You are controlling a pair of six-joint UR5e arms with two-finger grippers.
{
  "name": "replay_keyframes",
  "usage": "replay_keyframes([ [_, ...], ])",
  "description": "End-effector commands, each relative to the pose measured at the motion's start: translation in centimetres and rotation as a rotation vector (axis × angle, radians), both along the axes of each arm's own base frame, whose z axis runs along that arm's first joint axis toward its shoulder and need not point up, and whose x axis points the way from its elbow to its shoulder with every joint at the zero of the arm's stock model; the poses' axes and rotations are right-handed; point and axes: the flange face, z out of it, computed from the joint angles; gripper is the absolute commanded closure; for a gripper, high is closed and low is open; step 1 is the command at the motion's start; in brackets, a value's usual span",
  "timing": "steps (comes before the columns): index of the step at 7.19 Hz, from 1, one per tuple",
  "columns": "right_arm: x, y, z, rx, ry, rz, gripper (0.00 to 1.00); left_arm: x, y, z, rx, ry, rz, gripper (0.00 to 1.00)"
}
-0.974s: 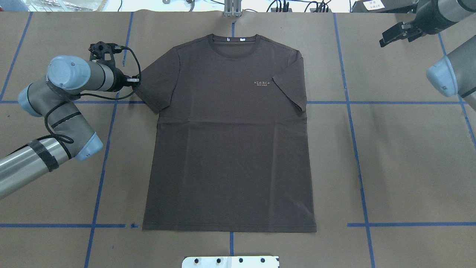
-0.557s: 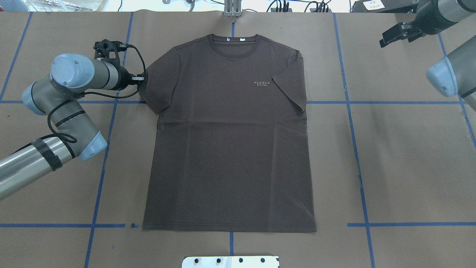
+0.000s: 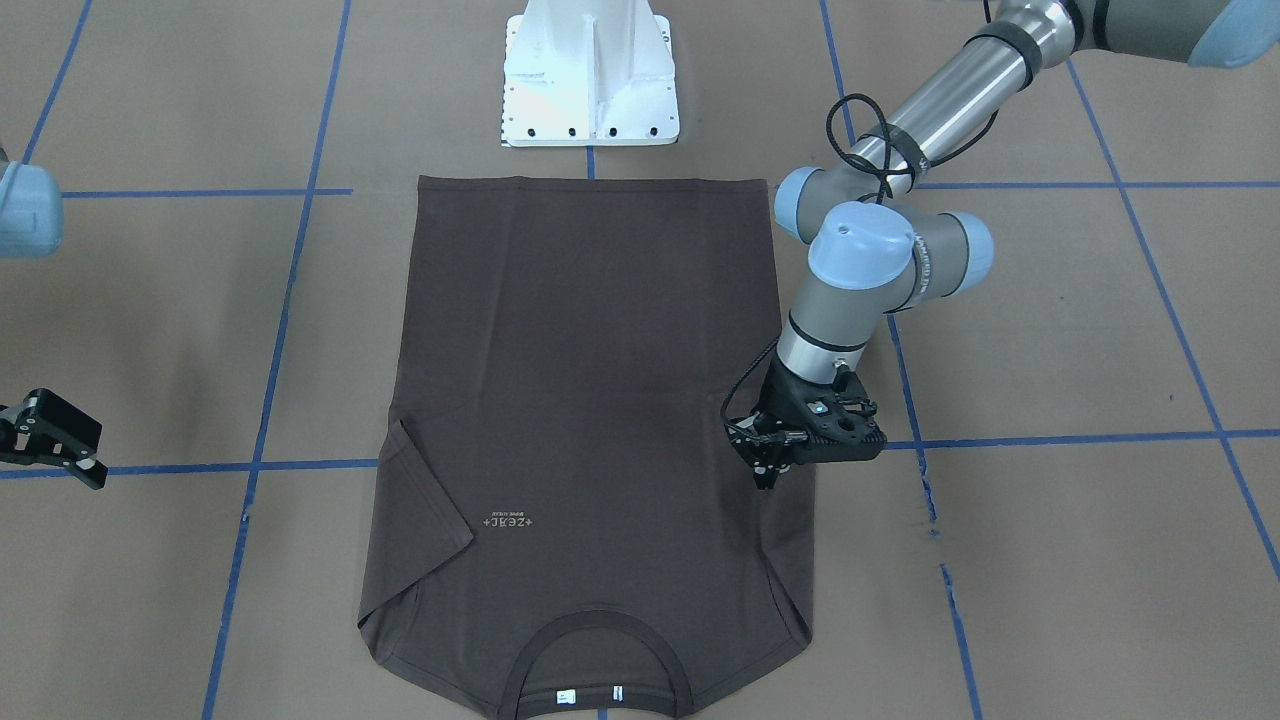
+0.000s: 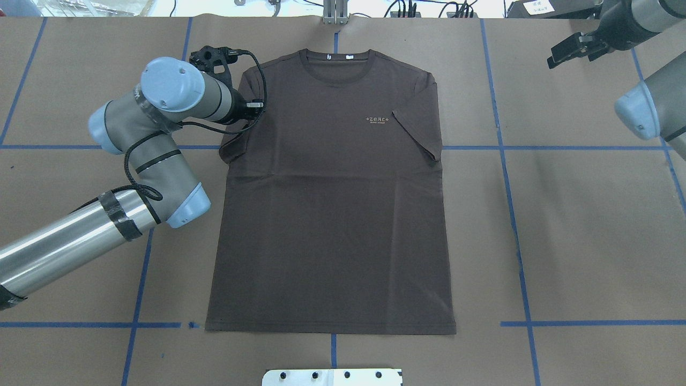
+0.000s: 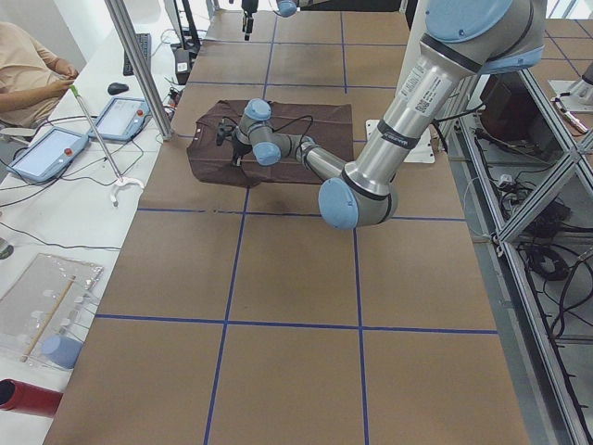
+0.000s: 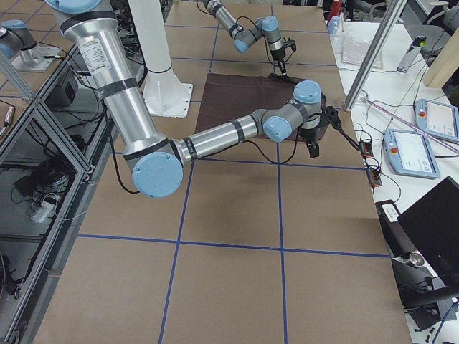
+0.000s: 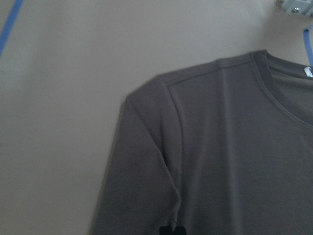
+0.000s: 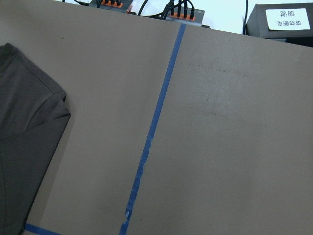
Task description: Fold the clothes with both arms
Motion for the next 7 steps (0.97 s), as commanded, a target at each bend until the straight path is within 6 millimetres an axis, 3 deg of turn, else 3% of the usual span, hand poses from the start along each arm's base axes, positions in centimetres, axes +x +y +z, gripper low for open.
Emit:
replay_keyframes([
  [1,0.0,0.0,0.0,-0.001,0.0,0.0,0.0,1.7,-0.8,-0.9,-0.024,0.001,-0.006,1.0],
  [4,0.0,0.1,-0.1,-0.001,-0.002,0.003,0.0,2.3,-1.3,-1.5,-0.027,-0.002,-0.006,0.98],
  [5,0.0,0.1,-0.1,-0.002,-0.003,0.004,0.0,2.3,-1.3,-1.6,-0.008,-0.009,0.004,0.14],
  [6,0.0,0.0,-0.2,-0.005,-0.005,0.005,0.0,2.3,-1.3,-2.0,0.009,-0.013,0.018,0.0],
  [7,-0.3,0.2,-0.7,-0.009,-0.013,0.011,0.0,2.2,-1.1,-2.2,0.022,-0.013,0.028,0.0],
])
